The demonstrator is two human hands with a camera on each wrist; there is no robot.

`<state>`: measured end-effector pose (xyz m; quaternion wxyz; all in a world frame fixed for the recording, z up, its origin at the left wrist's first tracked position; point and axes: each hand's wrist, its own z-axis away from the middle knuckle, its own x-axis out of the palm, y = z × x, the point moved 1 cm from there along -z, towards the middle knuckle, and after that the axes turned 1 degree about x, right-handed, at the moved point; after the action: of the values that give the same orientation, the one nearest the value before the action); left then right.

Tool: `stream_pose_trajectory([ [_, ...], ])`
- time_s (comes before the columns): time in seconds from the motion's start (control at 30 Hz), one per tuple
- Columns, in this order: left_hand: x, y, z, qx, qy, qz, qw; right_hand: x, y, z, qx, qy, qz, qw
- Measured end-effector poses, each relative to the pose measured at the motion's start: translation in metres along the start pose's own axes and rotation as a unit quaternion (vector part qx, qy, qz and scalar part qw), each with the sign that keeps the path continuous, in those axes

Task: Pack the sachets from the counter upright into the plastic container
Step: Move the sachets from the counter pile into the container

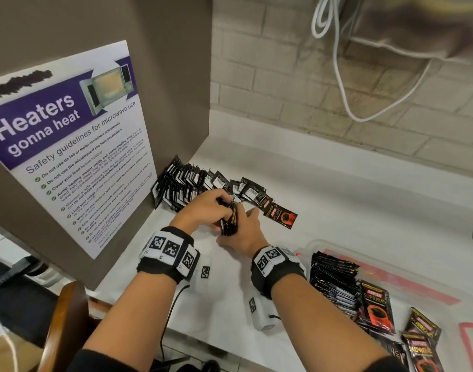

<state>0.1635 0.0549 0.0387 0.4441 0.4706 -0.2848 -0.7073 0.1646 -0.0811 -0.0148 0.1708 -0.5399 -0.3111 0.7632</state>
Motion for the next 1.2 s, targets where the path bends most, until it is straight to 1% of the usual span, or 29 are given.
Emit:
stream_pose_trajectory([
  [0.1,0.003,0.002,0.003,-0.002,-0.016,0.017,1.0,0.002,-0.002,0.002,0.01,-0.006,0.0,1.0],
  [0.23,0.003,0.006,0.008,0.01,-0.03,0.031,0.999,0.001,-0.006,0.004,0.012,0.034,-0.022,0.999],
  [0.27,-0.001,0.006,0.01,0.018,-0.027,0.038,0.999,0.001,-0.009,0.001,0.013,0.031,-0.036,0.999],
  [0.33,-0.004,0.011,0.011,0.047,-0.025,0.042,0.998,-0.007,-0.011,-0.002,0.018,0.015,-0.104,0.994],
  [0.4,-0.007,0.016,0.014,0.078,-0.036,0.052,0.995,-0.02,-0.016,-0.003,0.02,0.004,-0.181,0.983],
  [0.47,-0.005,0.022,0.018,0.108,-0.057,0.09,0.988,-0.034,-0.022,-0.001,0.023,0.006,-0.24,0.971],
  [0.57,0.007,0.033,0.025,0.161,-0.064,0.135,0.976,-0.059,-0.03,0.007,-0.021,0.024,-0.33,0.944],
  [0.63,0.016,0.04,0.027,0.197,-0.072,0.132,0.969,-0.077,-0.031,0.015,-0.019,0.043,-0.38,0.924],
  [0.7,0.027,0.05,0.03,0.23,-0.086,0.113,0.963,-0.096,-0.027,0.025,-0.005,0.059,-0.423,0.904],
  [0.73,0.032,0.055,0.032,0.244,-0.084,0.081,0.963,-0.106,-0.023,0.031,-0.002,0.061,-0.432,0.9],
  [0.8,0.044,0.068,0.033,0.273,-0.053,-0.014,0.96,-0.124,-0.014,0.044,0.009,0.047,-0.435,0.899],
  [0.87,0.057,0.081,0.034,0.314,-0.031,-0.065,0.947,-0.137,-0.006,0.058,0.018,0.02,-0.443,0.896],
  [0.97,0.079,0.099,0.037,0.386,-0.052,-0.068,0.918,-0.15,0.007,0.075,0.029,-0.031,-0.464,0.885],
  [1.03,0.093,0.109,0.04,0.426,-0.061,-0.082,0.899,-0.157,0.014,0.086,0.029,-0.048,-0.484,0.874],
  [1.13,0.112,0.119,0.044,0.463,-0.047,-0.113,0.878,-0.168,0.026,0.098,0.036,-0.063,-0.52,0.851],
  [1.2,0.124,0.123,0.046,0.469,-0.052,-0.125,0.872,-0.174,0.036,0.105,0.052,-0.076,-0.554,0.827],
])
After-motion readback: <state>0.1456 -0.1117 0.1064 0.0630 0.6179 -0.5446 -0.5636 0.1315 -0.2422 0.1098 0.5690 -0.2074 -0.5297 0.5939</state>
